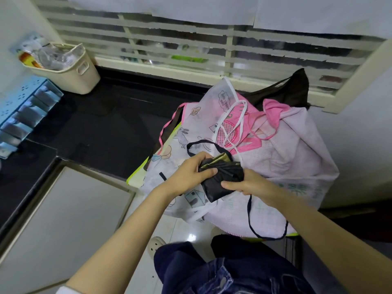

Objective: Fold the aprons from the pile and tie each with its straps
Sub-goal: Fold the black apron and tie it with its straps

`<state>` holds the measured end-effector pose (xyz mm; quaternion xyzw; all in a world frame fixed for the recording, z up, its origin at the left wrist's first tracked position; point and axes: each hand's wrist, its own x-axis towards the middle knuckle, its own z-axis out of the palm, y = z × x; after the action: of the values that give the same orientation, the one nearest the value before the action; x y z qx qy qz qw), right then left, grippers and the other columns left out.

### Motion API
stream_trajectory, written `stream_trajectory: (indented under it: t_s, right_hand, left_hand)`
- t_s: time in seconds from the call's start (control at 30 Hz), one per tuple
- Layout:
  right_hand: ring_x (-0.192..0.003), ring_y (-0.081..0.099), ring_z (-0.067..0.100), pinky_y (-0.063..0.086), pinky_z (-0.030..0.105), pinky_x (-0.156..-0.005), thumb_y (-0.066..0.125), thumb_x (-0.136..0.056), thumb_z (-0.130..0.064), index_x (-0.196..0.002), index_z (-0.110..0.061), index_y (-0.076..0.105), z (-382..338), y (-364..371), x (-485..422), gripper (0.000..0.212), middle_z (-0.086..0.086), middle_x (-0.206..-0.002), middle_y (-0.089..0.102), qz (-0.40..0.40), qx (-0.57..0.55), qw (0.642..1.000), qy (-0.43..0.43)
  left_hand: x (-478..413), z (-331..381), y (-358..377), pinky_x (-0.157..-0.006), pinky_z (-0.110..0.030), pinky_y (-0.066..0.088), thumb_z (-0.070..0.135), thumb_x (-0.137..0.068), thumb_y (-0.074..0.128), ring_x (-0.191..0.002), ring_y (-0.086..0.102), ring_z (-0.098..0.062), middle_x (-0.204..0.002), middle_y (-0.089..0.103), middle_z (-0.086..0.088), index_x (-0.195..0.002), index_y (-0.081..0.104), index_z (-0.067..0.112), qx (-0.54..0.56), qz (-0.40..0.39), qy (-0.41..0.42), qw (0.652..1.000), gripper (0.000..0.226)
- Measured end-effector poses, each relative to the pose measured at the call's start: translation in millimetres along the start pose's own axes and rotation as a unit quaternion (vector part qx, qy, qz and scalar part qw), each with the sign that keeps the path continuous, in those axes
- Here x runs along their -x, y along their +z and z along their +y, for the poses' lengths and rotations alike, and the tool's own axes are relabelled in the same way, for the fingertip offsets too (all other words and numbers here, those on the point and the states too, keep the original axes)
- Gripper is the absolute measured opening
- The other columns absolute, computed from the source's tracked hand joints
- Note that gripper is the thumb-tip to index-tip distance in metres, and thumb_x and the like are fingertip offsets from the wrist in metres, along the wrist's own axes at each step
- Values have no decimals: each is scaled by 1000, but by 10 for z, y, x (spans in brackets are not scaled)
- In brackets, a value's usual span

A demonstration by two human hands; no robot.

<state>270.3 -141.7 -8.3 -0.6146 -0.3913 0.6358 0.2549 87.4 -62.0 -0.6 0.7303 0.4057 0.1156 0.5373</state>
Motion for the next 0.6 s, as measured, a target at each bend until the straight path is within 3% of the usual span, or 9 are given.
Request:
stream_trajectory:
  t_s: [0.07,0.17,0.23,0.3,0.33,0.4,0.5,0.6]
  right_hand:
    - [-88,57,4,41,15,-66,72,-81,-30,-112,-29,59,-33,-39,42,34,-12,-98,65,-16,30,999,10]
    - [-92,57,2,41,14,-67,68,-85,-26,-116,-31,58,-46,-108,117,33,-13,-103,65,-31,8,999,0]
    - [-91,57,-1,41,14,-65,65,-87,-22,-115,-31,58,-74,-172,175,30,-13,-106,65,-30,-13,999,-14]
    - [-86,58,-6,43,8,-60,64,-88,-17,-110,-30,58,-70,-248,212,26,-12,-105,65,-38,-17,999,-18]
    - [-81,60,-9,43,4,-58,64,-88,-14,-107,-29,59,-83,-264,237,25,-13,-101,65,-47,-15,999,-20]
    - [-80,62,-11,43,4,-61,64,-87,-11,-103,-29,61,-82,-293,269,24,-16,-95,66,-66,-8,997,-27]
    - [-104,60,2,48,22,-86,67,-84,-18,-106,-33,61,-77,-318,281,28,-17,-106,67,-68,-15,997,-41]
    - [-106,59,2,47,27,-91,69,-77,-28,-112,-33,58,-88,-339,260,37,-20,-108,66,-81,-61,993,-55]
  left_hand:
    - [-19,78,-4,-76,-35,46,19,-90,62,-79,53,-11,-84,58,4,-97,55,16,-43,-42,15,998,11]
    - [-21,298,-41,-70,-21,42,22,-91,61,-74,51,-4,-83,57,8,-103,53,17,-29,-80,35,996,15]
    - [-19,448,-125,-76,-14,41,35,-95,53,-82,51,-4,-91,56,3,-110,53,16,36,-93,-26,995,25]
    - [-48,510,-256,-87,-18,41,51,-93,43,-91,51,-7,-97,55,1,-114,58,17,61,-115,-83,988,42]
    - [-58,529,-310,-85,-19,40,55,-92,41,-88,50,-7,-94,55,2,-111,63,23,46,-139,-88,985,43]
    - [-75,552,-358,-72,-17,35,45,-97,39,-75,45,-5,-80,51,2,-91,72,35,37,-185,-75,979,35]
    - [-94,520,-317,-62,-13,32,19,-102,38,-57,41,1,-60,47,11,-61,70,32,126,-184,-54,973,53]
    - [-143,477,-79,-65,-20,41,16,-97,48,-64,52,-7,-68,59,2,-75,68,19,237,-96,-44,966,30]
